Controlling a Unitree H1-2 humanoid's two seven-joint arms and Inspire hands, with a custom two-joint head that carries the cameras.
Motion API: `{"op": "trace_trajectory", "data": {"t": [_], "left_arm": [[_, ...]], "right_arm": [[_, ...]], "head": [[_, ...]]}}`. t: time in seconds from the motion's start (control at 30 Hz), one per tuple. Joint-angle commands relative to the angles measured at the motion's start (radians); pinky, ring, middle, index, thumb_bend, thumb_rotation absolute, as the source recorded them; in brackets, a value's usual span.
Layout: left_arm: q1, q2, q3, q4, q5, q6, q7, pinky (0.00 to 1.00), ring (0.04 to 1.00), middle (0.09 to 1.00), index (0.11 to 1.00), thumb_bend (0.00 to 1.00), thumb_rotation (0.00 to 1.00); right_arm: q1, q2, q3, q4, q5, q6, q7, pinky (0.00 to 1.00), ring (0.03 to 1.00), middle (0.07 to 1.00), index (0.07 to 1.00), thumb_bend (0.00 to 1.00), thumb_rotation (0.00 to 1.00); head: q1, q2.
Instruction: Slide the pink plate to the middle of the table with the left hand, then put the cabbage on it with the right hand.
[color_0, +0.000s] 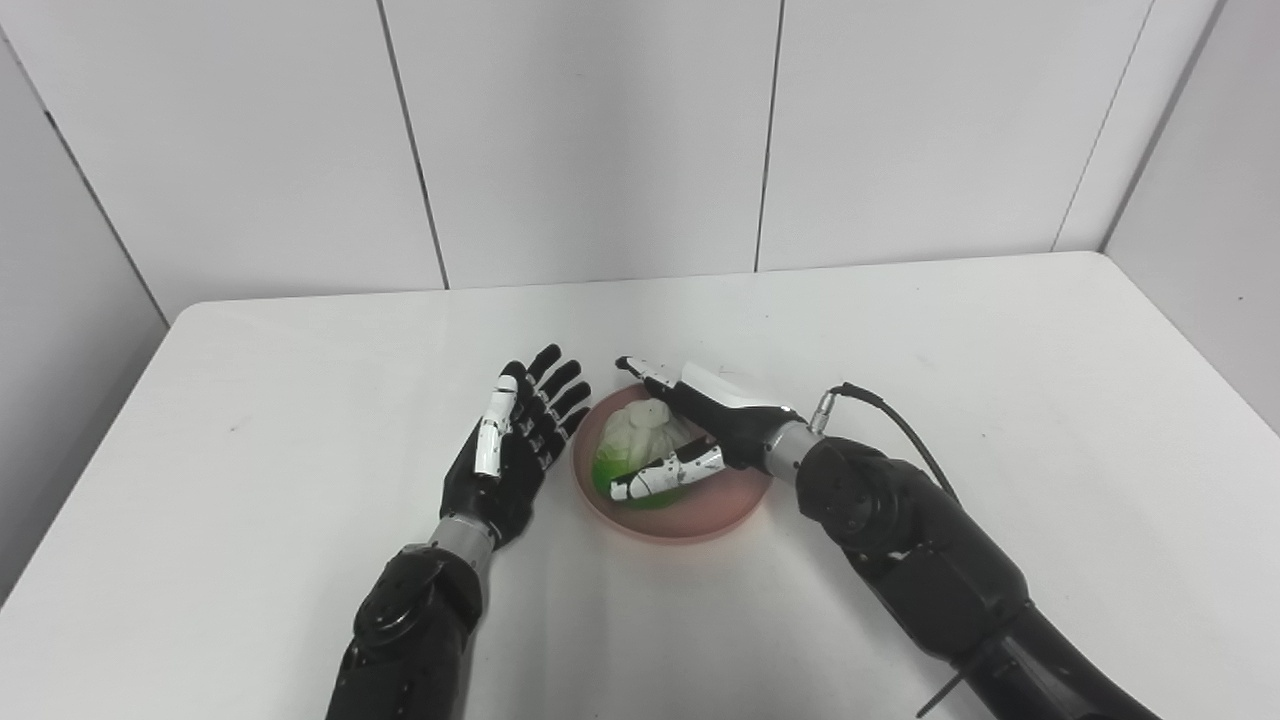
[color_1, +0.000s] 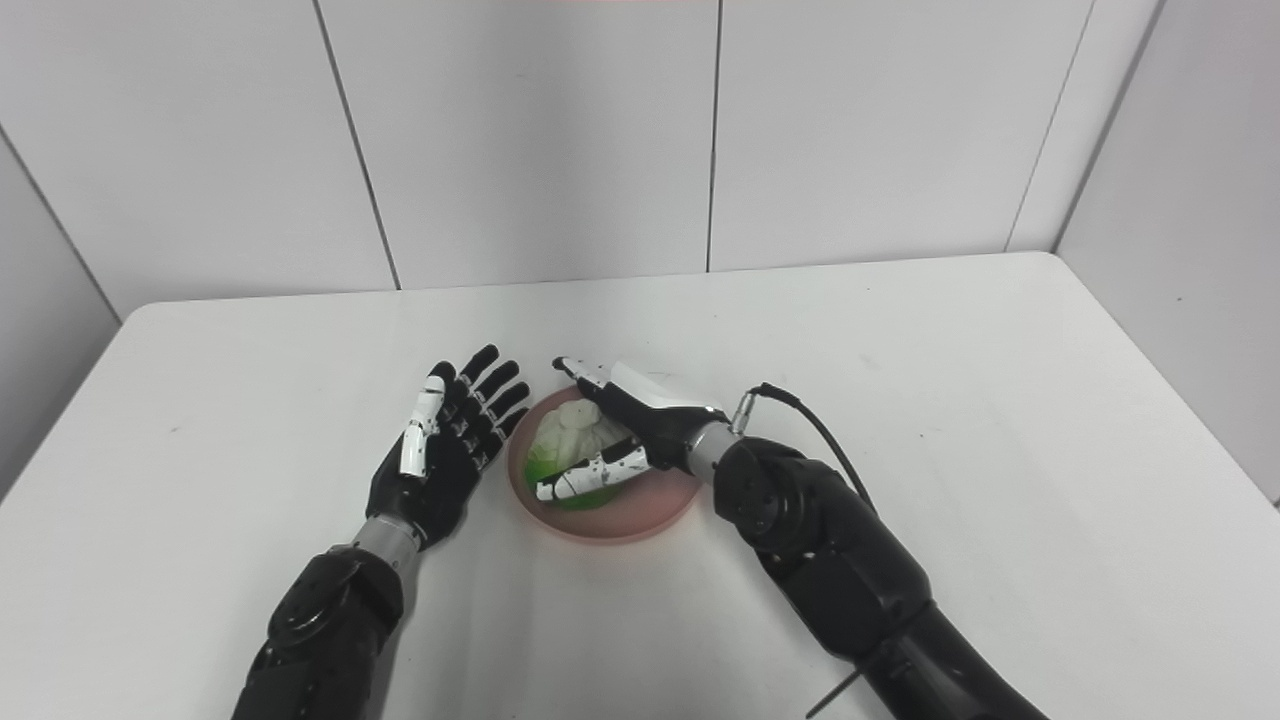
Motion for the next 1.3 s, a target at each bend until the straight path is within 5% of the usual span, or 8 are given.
{"op": "trace_trajectory", "data": {"t": [0.0, 0.27, 0.4, 0.6, 0.77, 0.97, 1.27], "left_arm": [[0.038, 0.003, -0.003, 0.061, 0.014, 0.068, 0.016, 0.91, 0.923, 0.935, 0.923, 0.40, 1.00], [0.035, 0.005, -0.006, 0.076, 0.030, 0.054, 0.025, 0.89, 0.922, 0.937, 0.932, 0.41, 1.00], [0.040, 0.003, 0.000, 0.076, 0.025, 0.043, 0.021, 0.90, 0.928, 0.940, 0.933, 0.41, 1.00], [0.051, 0.002, 0.001, 0.071, 0.043, 0.005, 0.037, 0.90, 0.920, 0.926, 0.915, 0.40, 1.00], [0.084, 0.000, -0.015, 0.027, 0.099, -0.073, 0.055, 0.93, 0.938, 0.939, 0.922, 0.41, 1.00], [0.137, -0.011, -0.032, -0.029, 0.172, -0.190, 0.079, 0.92, 0.946, 0.950, 0.947, 0.35, 1.00], [0.224, -0.013, -0.087, -0.084, 0.304, -0.303, 0.136, 0.96, 0.988, 0.992, 0.989, 0.39, 1.00]], "right_arm": [[-0.022, 0.005, -0.027, -0.035, 0.007, -0.005, -0.025, 1.00, 1.000, 1.000, 1.000, 1.00, 0.72], [0.032, 0.046, -0.139, -0.026, 0.084, -0.182, -0.214, 0.96, 1.000, 1.000, 1.000, 1.00, 0.80], [0.064, 0.081, -0.207, -0.024, 0.118, -0.277, -0.343, 0.88, 0.985, 1.000, 1.000, 0.97, 0.97], [0.112, 0.119, -0.294, -0.037, 0.163, -0.310, -0.447, 0.95, 0.997, 1.000, 1.000, 0.82, 1.00], [0.174, 0.154, -0.377, -0.052, 0.312, -0.326, -0.449, 1.00, 1.000, 1.000, 1.000, 0.73, 1.00], [0.273, 0.167, -0.400, -0.094, 0.373, -0.274, -0.427, 1.00, 1.000, 1.000, 1.000, 0.44, 1.00], [0.410, 0.161, -0.378, -0.138, 0.421, -0.224, -0.358, 1.00, 1.000, 1.000, 1.000, 0.38, 1.00]], "head": [[-0.001, -0.002], [0.001, -0.016], [0.000, -0.027], [-0.006, -0.043], [-0.006, -0.066], [-0.003, -0.092], [0.008, -0.105]]}}
